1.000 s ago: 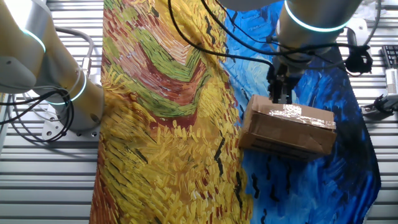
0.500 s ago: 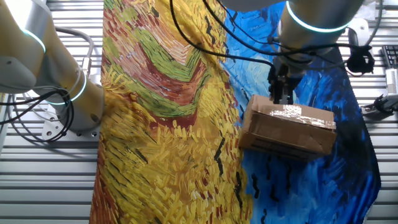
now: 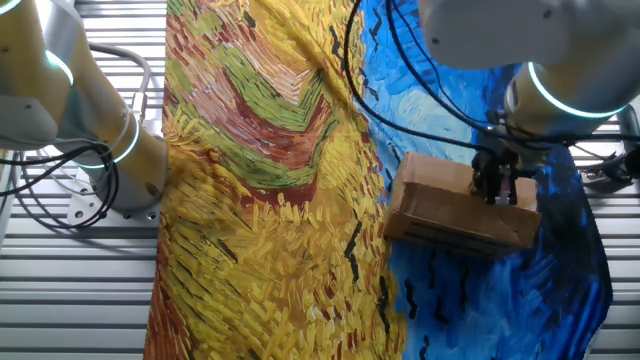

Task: Open a box

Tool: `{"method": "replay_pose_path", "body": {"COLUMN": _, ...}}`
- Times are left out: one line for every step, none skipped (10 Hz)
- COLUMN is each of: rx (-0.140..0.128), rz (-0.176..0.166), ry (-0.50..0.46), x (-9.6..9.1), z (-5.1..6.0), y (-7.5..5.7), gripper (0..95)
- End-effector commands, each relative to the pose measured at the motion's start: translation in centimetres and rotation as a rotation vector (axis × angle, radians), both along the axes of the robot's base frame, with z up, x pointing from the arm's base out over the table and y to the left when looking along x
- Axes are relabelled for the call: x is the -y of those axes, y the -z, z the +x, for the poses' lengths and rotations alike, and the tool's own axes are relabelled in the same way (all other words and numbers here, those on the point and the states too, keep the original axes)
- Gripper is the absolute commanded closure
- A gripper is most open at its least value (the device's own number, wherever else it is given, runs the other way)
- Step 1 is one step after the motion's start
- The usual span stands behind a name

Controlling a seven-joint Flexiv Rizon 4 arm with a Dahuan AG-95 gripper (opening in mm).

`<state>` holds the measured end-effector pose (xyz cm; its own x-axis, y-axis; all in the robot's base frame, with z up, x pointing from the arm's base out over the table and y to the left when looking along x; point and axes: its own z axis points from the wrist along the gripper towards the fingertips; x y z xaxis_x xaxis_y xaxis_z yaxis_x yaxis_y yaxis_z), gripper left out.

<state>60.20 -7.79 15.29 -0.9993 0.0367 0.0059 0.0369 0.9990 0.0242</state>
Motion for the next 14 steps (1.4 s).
{"method": "replay_pose_path", "body": {"rx": 0.001, "rz": -0.006, "ry": -0.003, "x": -0.4, "z": -0.2, "y": -0.3, "gripper": 95.0}}
{"method": "replay_pose_path", "body": {"rx": 0.001, "rz": -0.007, "ry": -0.003, "x": -0.4, "z": -0.2, "y": -0.3, "gripper": 95.0}}
{"method": "replay_pose_path", "body": {"rx": -0.005, "rz": -0.01, "ry": -0.006, "x": -0.4, "z": -0.2, "y": -0.3, "gripper": 95.0}}
{"method": "replay_pose_path", "body": {"rx": -0.008, "rz": -0.014, "ry": -0.008, "x": -0.4, "z": -0.3, "y": -0.4, "gripper": 95.0}}
{"method": "replay_pose_path", "body": {"rx": -0.009, "rz": -0.016, "ry": -0.01, "x": -0.3, "z": -0.3, "y": -0.4, "gripper": 95.0}}
{"method": "replay_pose_path", "body": {"rx": -0.009, "rz": -0.018, "ry": -0.02, "x": 0.0, "z": -0.3, "y": -0.5, "gripper": 95.0}}
{"method": "replay_pose_path", "body": {"rx": -0.01, "rz": -0.018, "ry": -0.028, "x": 0.4, "z": -0.4, "y": -0.6, "gripper": 95.0}}
{"method": "replay_pose_path", "body": {"rx": -0.012, "rz": -0.02, "ry": -0.03, "x": 0.5, "z": -0.5, "y": -0.6, "gripper": 95.0}}
{"method": "replay_pose_path", "body": {"rx": -0.011, "rz": -0.02, "ry": -0.03, "x": 0.6, "z": -0.5, "y": -0.6, "gripper": 95.0}}
{"method": "replay_pose_path", "body": {"rx": -0.012, "rz": -0.02, "ry": -0.032, "x": 0.6, "z": -0.6, "y": -0.6, "gripper": 95.0}}
{"method": "replay_pose_path", "body": {"rx": -0.015, "rz": -0.022, "ry": -0.034, "x": 0.7, "z": -0.6, "y": -0.5, "gripper": 95.0}}
{"method": "replay_pose_path", "body": {"rx": -0.014, "rz": -0.021, "ry": -0.04, "x": 0.9, "z": -0.7, "y": -0.4, "gripper": 95.0}}
{"method": "replay_pose_path", "body": {"rx": -0.016, "rz": -0.023, "ry": -0.045, "x": 1.1, "z": -0.8, "y": -0.3, "gripper": 95.0}}
{"method": "replay_pose_path", "body": {"rx": -0.016, "rz": -0.024, "ry": -0.051, "x": 1.3, "z": -0.8, "y": -0.2, "gripper": 95.0}}
